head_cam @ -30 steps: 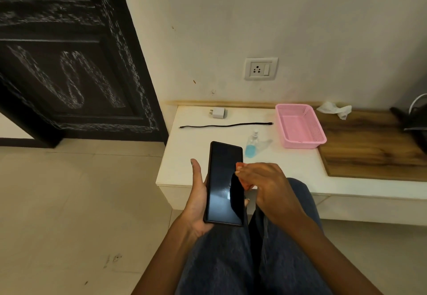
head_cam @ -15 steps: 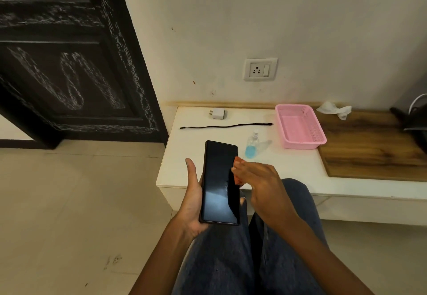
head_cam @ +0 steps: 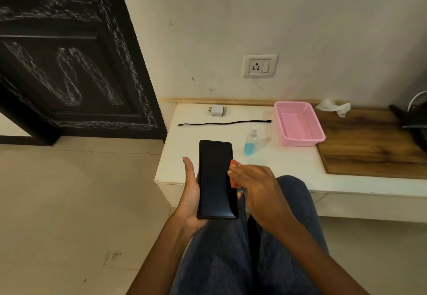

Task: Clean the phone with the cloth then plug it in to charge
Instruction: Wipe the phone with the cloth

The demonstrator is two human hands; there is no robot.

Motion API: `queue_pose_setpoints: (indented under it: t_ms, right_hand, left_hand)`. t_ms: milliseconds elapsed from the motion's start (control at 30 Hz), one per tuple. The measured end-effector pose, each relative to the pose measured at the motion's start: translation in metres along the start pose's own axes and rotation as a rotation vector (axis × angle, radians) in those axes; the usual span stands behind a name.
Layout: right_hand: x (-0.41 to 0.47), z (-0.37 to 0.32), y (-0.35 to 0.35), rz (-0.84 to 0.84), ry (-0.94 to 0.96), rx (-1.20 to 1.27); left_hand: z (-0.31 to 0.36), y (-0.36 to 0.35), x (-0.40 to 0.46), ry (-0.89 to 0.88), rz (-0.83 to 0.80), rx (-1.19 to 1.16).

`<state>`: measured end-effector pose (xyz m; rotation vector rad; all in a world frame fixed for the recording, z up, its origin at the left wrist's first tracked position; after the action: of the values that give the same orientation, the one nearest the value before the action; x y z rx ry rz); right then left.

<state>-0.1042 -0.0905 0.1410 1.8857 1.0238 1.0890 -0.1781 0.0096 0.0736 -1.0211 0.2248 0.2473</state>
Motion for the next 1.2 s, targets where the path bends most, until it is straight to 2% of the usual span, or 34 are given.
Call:
queue_pose_setpoints:
  t_ms: [133, 467, 667, 867, 1200]
  right_hand:
    - [-0.001, 0.002, 0.000, 0.008, -0.016, 0.015]
    - [0.029, 0.027, 0.005, -0.024, -0.105, 0.105]
    - [0.011, 0.012, 0.002, 0.016, -0.052, 0.056]
    - [0.028, 0.035, 0.001, -0.059, -0.121, 0.137]
    - [0.004, 0.014, 0.005, 0.018, 0.000, 0.055]
  left_hand:
    - [-0.003, 0.002, -0.002, 0.011, 0.031, 0.030]
    - [-0.004, -0.005, -0.002, 0.050, -0.023, 0.090]
    - [-0.004, -0.002, -0.002, 0.046, -0.031, 0.081]
    - [-0.008, -0.006, 0.002, 0.063, -0.027, 0.090]
    - [-0.008, -0.003, 0.001, 0.056, -0.011, 0.025]
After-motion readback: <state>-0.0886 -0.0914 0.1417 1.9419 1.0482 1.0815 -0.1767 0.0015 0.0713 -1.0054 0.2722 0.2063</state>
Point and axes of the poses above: each hand's wrist, its own x-axis towards the middle knuckle, its own y-axis out of the back of the hand, z = x × y, the point moved 5 cm from there along x, towards the middle knuckle, and after that the axes turned 10 degrees about -z, right-handed, at the moved point
